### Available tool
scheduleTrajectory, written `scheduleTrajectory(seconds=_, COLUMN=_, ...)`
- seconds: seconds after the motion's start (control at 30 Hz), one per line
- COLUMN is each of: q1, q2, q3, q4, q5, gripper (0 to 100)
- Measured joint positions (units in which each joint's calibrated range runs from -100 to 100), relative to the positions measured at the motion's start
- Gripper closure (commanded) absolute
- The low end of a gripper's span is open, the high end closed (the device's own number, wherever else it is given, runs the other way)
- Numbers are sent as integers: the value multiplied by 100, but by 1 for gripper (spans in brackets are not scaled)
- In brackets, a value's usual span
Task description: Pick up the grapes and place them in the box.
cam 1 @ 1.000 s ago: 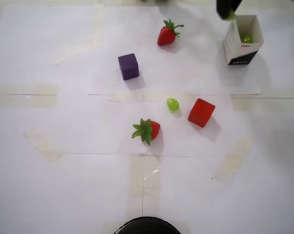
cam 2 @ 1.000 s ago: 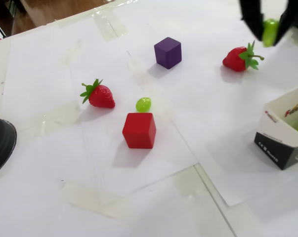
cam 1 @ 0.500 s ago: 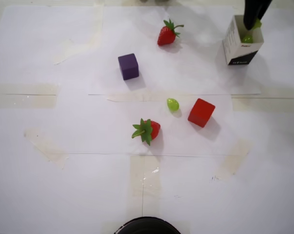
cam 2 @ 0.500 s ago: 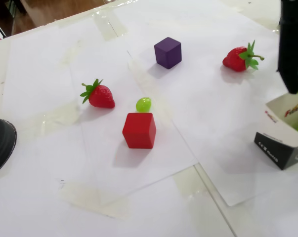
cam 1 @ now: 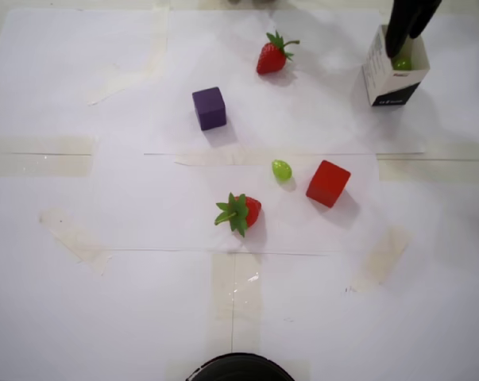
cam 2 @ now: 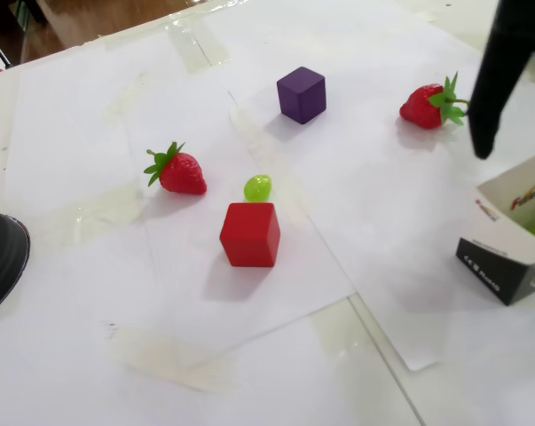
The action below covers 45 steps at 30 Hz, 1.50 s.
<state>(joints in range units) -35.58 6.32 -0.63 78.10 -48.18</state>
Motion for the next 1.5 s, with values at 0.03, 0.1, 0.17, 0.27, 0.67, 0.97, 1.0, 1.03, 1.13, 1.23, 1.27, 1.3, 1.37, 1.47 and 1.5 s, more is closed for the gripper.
scheduleTrajectory(seconds=0.03, q1=142, q2=0, q3=0, q4=-47, q5=0, gripper=81)
scheduleTrajectory(seconds=0.1, q1=472, q2=-109, q3=136, q4=-198, q5=0, gripper=81)
scheduleTrajectory(seconds=0.17, q1=846, q2=-227, q3=335, q4=-419, q5=49, gripper=81)
scheduleTrajectory(seconds=0.27, q1=1461, q2=-218, q3=452, q4=-877, q5=308, gripper=81)
scheduleTrajectory(seconds=0.67, q1=2337, q2=1372, q3=462, q4=-2577, q5=684, gripper=81)
scheduleTrajectory(seconds=0.97, q1=2382, q2=1690, q3=462, q4=-2980, q5=689, gripper=82)
scheduleTrajectory(seconds=1.0, q1=2382, q2=1708, q3=462, q4=-3012, q5=689, gripper=83)
scheduleTrajectory(seconds=1.03, q1=2382, q2=1736, q3=462, q4=-3051, q5=689, gripper=84)
scheduleTrajectory(seconds=1.13, q1=2419, q2=1754, q3=570, q4=-3154, q5=650, gripper=84)
scheduleTrajectory(seconds=1.23, q1=2487, q2=1754, q3=824, q4=-3344, q5=596, gripper=84)
scheduleTrajectory(seconds=1.27, q1=2502, q2=1754, q3=914, q4=-3415, q5=571, gripper=85)
scheduleTrajectory(seconds=1.3, q1=2524, q2=1754, q3=995, q4=-3478, q5=547, gripper=85)
scheduleTrajectory(seconds=1.37, q1=2547, q2=1736, q3=1104, q4=-3557, q5=542, gripper=87)
scheduleTrajectory(seconds=1.47, q1=2539, q2=1726, q3=1140, q4=-3613, q5=542, gripper=89)
scheduleTrajectory(seconds=1.5, q1=2539, q2=1726, q3=1140, q4=-3613, q5=542, gripper=91)
